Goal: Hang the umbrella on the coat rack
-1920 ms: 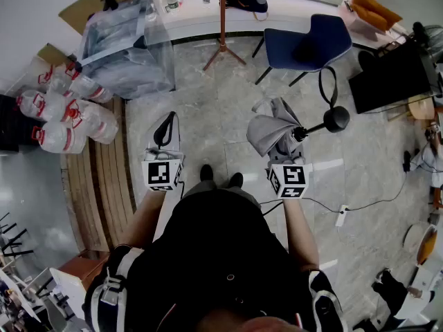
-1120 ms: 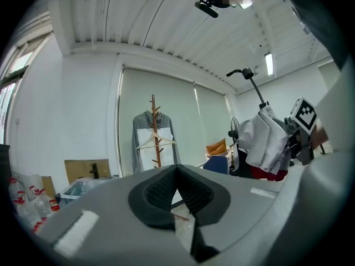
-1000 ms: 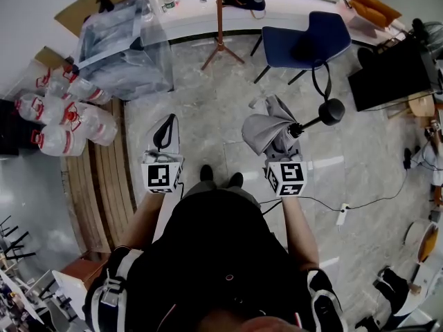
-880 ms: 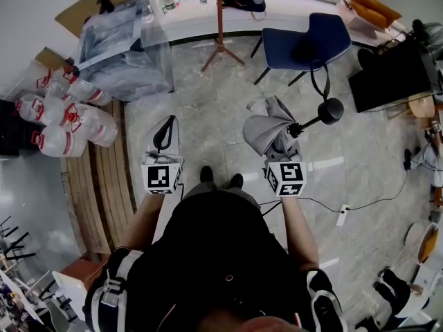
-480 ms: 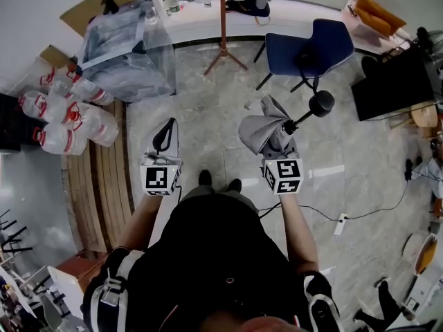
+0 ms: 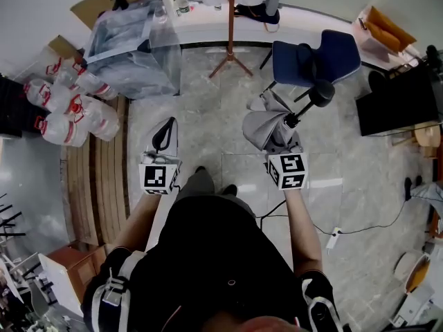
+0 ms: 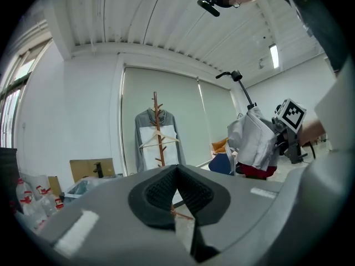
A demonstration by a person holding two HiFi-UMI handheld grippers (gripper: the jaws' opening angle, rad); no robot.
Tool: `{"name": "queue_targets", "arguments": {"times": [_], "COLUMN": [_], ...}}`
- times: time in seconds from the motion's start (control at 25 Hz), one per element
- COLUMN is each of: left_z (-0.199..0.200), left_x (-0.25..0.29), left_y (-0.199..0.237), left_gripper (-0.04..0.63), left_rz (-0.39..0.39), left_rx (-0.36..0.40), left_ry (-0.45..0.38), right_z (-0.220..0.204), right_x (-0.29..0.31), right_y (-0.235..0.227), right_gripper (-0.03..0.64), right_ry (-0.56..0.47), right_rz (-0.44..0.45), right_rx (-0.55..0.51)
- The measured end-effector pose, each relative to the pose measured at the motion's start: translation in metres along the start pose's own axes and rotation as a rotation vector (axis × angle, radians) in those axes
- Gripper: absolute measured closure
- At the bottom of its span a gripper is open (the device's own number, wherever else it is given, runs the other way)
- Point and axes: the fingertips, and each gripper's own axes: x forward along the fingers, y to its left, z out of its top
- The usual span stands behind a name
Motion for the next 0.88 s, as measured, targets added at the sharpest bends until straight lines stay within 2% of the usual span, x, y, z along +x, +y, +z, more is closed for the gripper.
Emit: {"name": "queue_targets", "arguments": {"times": [0.16, 0.4, 0.68, 0.88], "left_z": [-0.004, -0.011, -0.008, -0.008], "left_x": [0.018, 0.067, 0.133, 0.178], "left_y": [0.014, 0.059, 0.127, 0.154], "left_gripper": [0.594, 0.594, 0.594, 0.594], "left_rz": [-0.009, -0.055, -0.137, -0.192], "left_rx": [-0.001, 0.001, -0.009, -0.01], "left_ry": [0.006, 0.004, -0.02, -0.01], "right_z": [0.011, 0.037, 0.084, 0.106], "right_x": [0.025, 0.091, 0.178, 0.229], "right_y": [-0.008, -0.014, -0.02, -0.04], "right_gripper": [0.512, 0.512, 0.512, 0.512], "right_ry": [0.001, -0.005, -0.011, 0.005], "right_rz": [0.002, -0.021, -0.062, -0.087], "right_rx": [0.005, -0.007, 0.013, 0.026]}}
